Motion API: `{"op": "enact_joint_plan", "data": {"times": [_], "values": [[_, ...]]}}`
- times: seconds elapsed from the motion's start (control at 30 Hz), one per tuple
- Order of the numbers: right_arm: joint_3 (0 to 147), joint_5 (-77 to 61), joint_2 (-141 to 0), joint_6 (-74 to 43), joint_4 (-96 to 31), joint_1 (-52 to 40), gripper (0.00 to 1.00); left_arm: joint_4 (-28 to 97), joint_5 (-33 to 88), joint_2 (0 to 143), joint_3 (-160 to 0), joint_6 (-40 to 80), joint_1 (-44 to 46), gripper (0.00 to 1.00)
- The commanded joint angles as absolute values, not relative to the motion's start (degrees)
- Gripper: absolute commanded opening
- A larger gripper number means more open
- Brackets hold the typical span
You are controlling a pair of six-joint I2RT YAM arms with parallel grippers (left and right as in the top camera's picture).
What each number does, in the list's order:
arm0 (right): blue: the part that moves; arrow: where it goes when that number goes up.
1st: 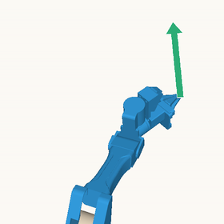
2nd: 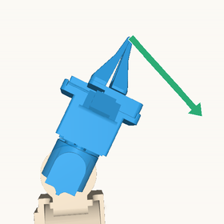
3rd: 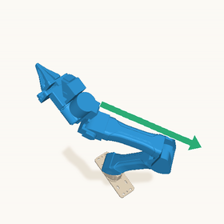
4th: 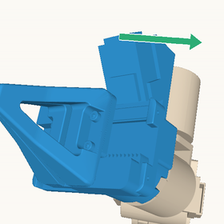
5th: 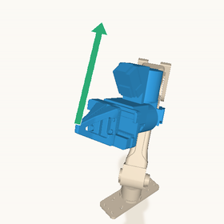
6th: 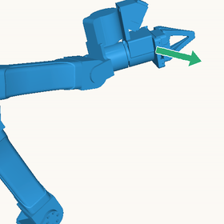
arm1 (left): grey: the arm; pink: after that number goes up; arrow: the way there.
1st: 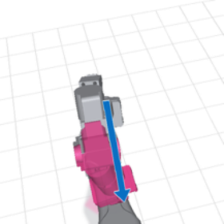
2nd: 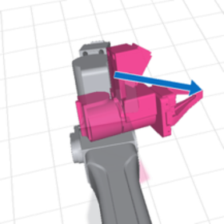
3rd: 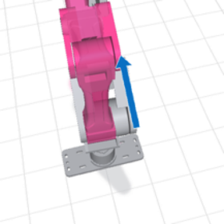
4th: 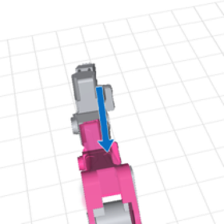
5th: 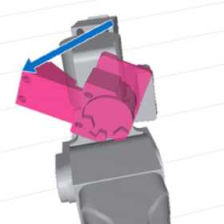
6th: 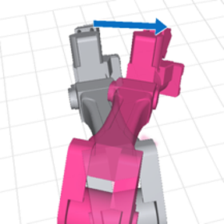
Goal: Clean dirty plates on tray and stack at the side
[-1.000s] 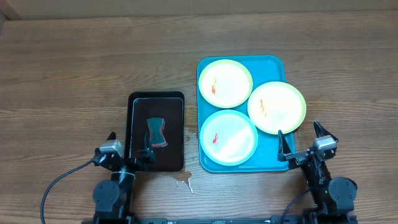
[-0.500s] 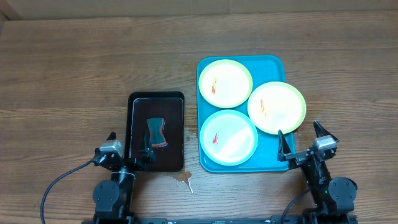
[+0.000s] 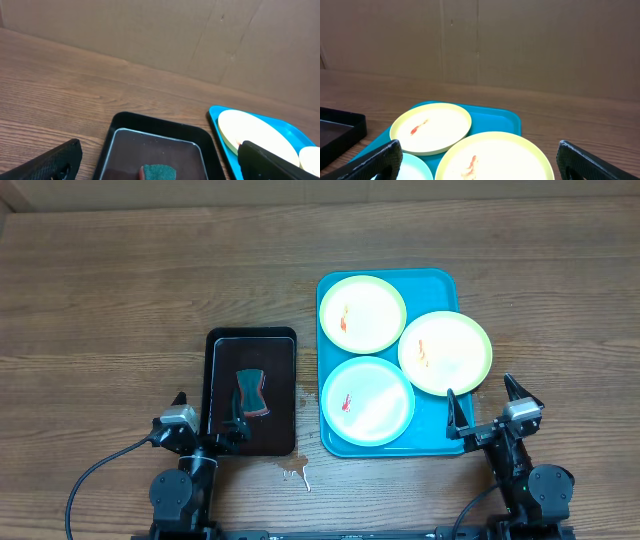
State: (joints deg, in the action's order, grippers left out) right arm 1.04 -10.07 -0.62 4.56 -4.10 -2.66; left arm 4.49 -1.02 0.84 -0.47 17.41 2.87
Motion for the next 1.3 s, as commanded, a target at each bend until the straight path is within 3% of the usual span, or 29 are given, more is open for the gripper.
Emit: {"op": "enact_joint_plan", "data": {"times": [0.0,0.63,0.9,1.1,1.27], "values": [[0.47,-9.67,-0.16,4.56,-3.75,-2.55,1.0,4.43,-0.38,0.27,-0.27,17.15,2.48,1.0],[0.47,-11.81,-0.16,4.54,-3.42,-2.55,1.0,4.01,-1.43,0.25,-0.27,17.28,2.57,1.0],[5.52,-20.56,-0.19,4.54,-1.04,-2.55,1.0,-9.15,5.58,0.32,-2.5,17.89,2.59,1.0],[20.14,-20.47,-5.61,4.56,-13.04,-2.55,1.0,2.94,5.87,7.29,-17.1,14.06,2.59,1.0],[37.71,-19.81,-20.62,4.56,-29.65,-2.55,1.0,17.78,7.92,21.89,-35.55,13.56,2.59,1.0]]}}
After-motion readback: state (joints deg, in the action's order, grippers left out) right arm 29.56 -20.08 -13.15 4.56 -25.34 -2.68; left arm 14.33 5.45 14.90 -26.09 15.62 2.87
